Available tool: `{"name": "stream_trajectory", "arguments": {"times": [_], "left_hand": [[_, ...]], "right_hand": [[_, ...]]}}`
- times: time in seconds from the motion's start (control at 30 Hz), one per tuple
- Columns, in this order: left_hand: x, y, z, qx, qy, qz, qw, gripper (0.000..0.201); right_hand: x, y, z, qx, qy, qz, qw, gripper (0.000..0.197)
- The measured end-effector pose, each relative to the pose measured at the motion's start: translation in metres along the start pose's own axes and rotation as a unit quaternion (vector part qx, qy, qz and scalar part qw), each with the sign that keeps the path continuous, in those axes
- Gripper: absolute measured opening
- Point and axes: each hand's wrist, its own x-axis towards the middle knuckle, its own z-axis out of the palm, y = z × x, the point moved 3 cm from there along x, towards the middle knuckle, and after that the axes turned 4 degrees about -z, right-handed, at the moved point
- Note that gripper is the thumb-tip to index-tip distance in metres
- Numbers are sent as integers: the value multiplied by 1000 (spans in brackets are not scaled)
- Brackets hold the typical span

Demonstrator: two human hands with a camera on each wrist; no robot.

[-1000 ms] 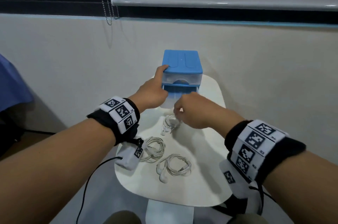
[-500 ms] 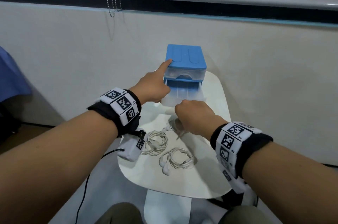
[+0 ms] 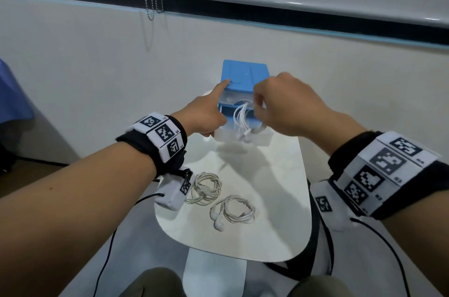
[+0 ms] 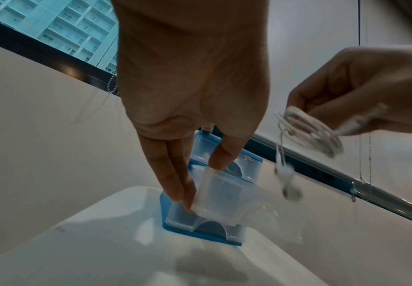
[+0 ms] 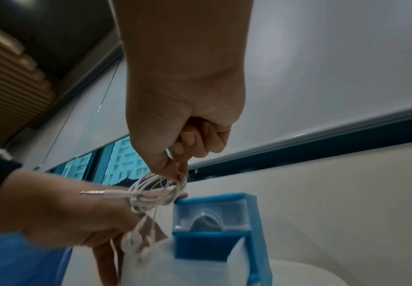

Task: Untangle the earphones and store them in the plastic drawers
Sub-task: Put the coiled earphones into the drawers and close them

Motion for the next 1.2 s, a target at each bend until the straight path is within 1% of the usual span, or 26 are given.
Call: {"name": "stream_trajectory", "arguments": {"times": [0.13, 0.2, 0.27, 0.37, 0.43, 0.5, 0.57, 0.67, 0.73, 0.83, 0.9, 0.97, 1.03, 1.07, 1.1, 1.13, 1.2], "left_hand": [[-2, 1, 0, -10, -16, -2, 1000, 93], [-2, -1, 0, -19, -28, -4, 999, 95], [-2, -2, -2, -31, -40, -4, 999, 96], [-2, -4, -5, -39, -57, -3, 998, 99], [-3, -4, -6, -43, -65, -4, 997, 100], [-3, -3, -5, -44, -70, -3, 997, 100], [-3, -3, -5, -41, -69, -1, 997, 99], [-1, -4, -5, -49, -62, -1, 997, 98], [-1, -4, -4, -56, -59, 0, 997, 98], [-1, -4, -3, -51, -53, 4, 997, 97], [0, -4, -3, -44, -44, 6, 998, 94], [2, -3, -3, -37, -32, 9, 999, 90], [3, -3, -5, -30, -24, 13, 999, 87], [4, -3, -5, -28, -24, 15, 999, 87], [5, -4, -4, -28, -24, 15, 999, 86], [6, -4, -4, -29, -22, 14, 999, 85], [7, -5, -3, -36, -20, 9, 999, 81]], "right_hand": [[14, 12, -15, 12, 99, 63, 993, 12], [23, 17, -11, 26, 112, 102, 988, 11], [32, 23, 4, 65, 96, 142, 983, 9], [40, 28, 43, 123, 22, 192, 973, 16], [42, 27, 67, 143, -20, 200, 969, 19], [42, 23, 80, 131, -43, 197, 971, 19], [41, 16, 79, 95, -50, 186, 977, 16], [38, 8, 71, 25, -65, 152, 986, 17], [36, 8, 69, -20, -80, 130, 988, 13], [36, 14, 67, -49, -78, 108, 990, 10], [33, 18, 60, -32, -37, 102, 994, 13], [26, 24, 50, 14, 21, 87, 996, 20], [17, 27, 44, 86, 57, 44, 994, 21], [11, 26, 44, 121, 57, 8, 991, 22], [6, 24, 45, 139, 41, -30, 989, 26], [3, 21, 49, 126, 7, -64, 990, 32], [-2, 16, 62, 34, -71, -101, 992, 42]]}}
